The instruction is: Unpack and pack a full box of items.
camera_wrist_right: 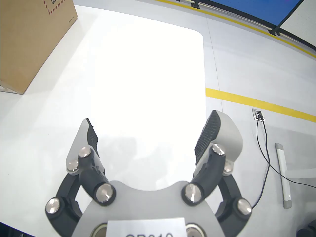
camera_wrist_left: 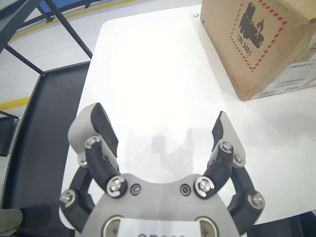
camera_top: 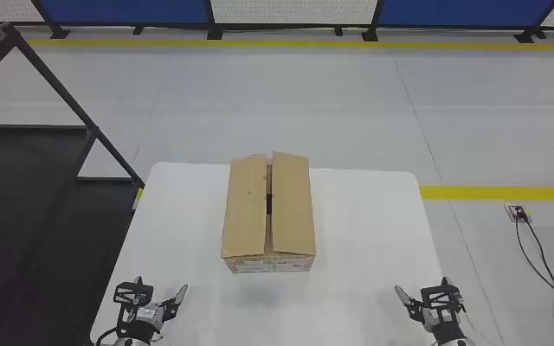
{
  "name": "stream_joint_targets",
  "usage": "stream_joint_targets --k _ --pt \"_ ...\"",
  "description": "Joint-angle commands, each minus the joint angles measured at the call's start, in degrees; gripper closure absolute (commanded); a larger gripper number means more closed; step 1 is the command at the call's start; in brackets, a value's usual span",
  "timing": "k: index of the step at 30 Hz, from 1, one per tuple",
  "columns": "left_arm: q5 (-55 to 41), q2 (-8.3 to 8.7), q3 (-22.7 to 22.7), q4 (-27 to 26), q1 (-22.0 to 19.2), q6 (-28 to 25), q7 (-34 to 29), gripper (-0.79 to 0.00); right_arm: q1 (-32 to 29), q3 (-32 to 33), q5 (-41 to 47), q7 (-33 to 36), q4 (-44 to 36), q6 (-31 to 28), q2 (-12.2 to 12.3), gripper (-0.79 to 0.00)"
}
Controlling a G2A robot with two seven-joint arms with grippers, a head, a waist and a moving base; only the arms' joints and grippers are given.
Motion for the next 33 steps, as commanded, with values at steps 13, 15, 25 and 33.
stream_joint_targets --k 13,15,25,33 --pt "0.1 0.0 -0.1 0.4 0.0 -0.1 -0.2 -0.785 0.1 -0.4 1.1 -1.0 -0.8 -0.5 -0.1 -0.785" --pt "-1.6 -0.14 -0.2 0.6 -0.4 0.0 -0.2 -0.785 -0.3 -0.3 1.5 -2.7 -2.2 -2.2 -0.1 -0.785" --pt "-7.1 -1.25 1.5 4.2 -9.8 3.5 6.6 -0.785 1.4 -1.7 -1.5 -6.6 -9.5 -0.3 -0.6 -0.785" --pt "-7.7 -1.34 1.3 4.1 -10.6 2.8 7.9 -0.785 2.2 -3.2 -1.9 -4.7 -10.6 -0.3 -0.7 -0.785"
